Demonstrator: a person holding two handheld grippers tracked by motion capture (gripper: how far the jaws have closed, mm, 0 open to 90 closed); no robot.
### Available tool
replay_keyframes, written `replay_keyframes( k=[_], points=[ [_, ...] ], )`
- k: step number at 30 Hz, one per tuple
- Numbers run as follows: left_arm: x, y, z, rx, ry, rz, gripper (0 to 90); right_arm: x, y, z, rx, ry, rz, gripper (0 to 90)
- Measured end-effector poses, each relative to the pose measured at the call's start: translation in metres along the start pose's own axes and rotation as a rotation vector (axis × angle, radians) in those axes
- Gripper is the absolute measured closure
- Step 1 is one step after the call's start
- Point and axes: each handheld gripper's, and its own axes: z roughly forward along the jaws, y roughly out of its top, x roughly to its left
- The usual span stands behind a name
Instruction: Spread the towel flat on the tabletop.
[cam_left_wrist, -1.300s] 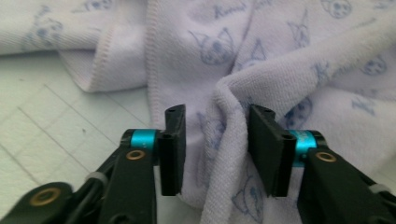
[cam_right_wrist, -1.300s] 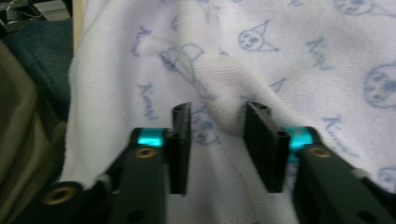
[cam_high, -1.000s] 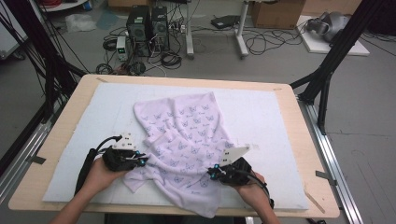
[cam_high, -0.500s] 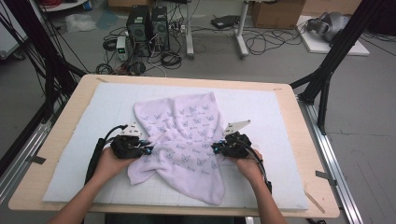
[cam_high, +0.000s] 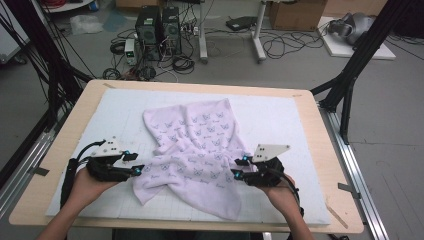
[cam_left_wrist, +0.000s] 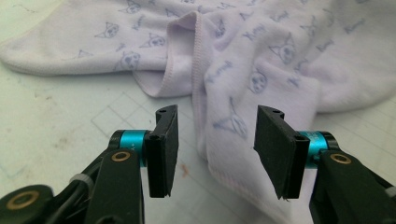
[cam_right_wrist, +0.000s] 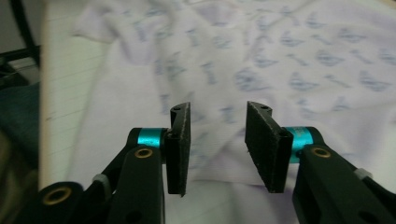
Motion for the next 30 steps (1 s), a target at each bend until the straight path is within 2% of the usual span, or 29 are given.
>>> replay_keyframes(
  k=[2, 4, 6, 9, 11, 13, 14, 15, 17, 20, 22, 28, 30],
  points=[
    [-0.005, -0.005, -0.003, 0.002, -0.029, 0.009, 53.6, 0.011, -0.004, 0.004, 0.010, 0.033, -0.024, 58.2],
    [-0.010, -0.010, 0.000, 0.023, -0.061, 0.028, 58.0, 0.019, -0.009, 0.011, 0.033, 0.055, -0.054, 57.5],
    [-0.014, -0.014, 0.010, 0.051, -0.084, 0.042, 60.2, 0.023, -0.013, 0.020, 0.048, 0.080, -0.055, 56.9],
    [-0.019, -0.019, 0.029, 0.102, -0.107, 0.047, 58.2, 0.024, -0.018, 0.035, 0.080, 0.103, -0.046, 56.0],
    [-0.022, -0.022, 0.041, 0.137, -0.116, 0.062, 56.1, 0.023, -0.020, 0.045, 0.127, 0.097, -0.063, 56.6],
    [-0.021, -0.023, 0.045, 0.116, -0.142, 0.047, 59.7, 0.023, -0.023, 0.052, 0.160, 0.094, -0.074, 61.6],
    [-0.021, -0.023, 0.046, 0.112, -0.162, 0.037, 66.9, 0.024, -0.025, 0.053, 0.145, 0.092, -0.078, 67.2],
    [-0.021, -0.023, 0.046, 0.113, -0.181, 0.044, 74.4, 0.023, -0.025, 0.053, 0.142, 0.103, -0.071, 71.9],
    [-0.025, -0.022, 0.045, 0.116, -0.171, 0.058, 82.1, 0.022, -0.025, 0.051, 0.144, 0.125, -0.061, 82.6],
    [-0.027, -0.020, 0.039, 0.124, -0.159, 0.081, 84.0, 0.023, -0.025, 0.048, 0.151, 0.148, -0.068, 85.7],
    [-0.029, -0.019, 0.030, 0.106, -0.163, 0.078, 84.4, 0.026, -0.025, 0.041, 0.138, 0.164, -0.061, 85.8],
    [-0.044, -0.015, -0.014, 0.049, -0.168, 0.096, 84.5, 0.043, -0.025, -0.005, 0.054, 0.163, -0.063, 85.8],
    [-0.053, -0.013, -0.026, 0.030, -0.189, 0.114, 84.4, 0.051, -0.025, -0.020, 0.019, 0.194, -0.060, 85.8]
  ],
)
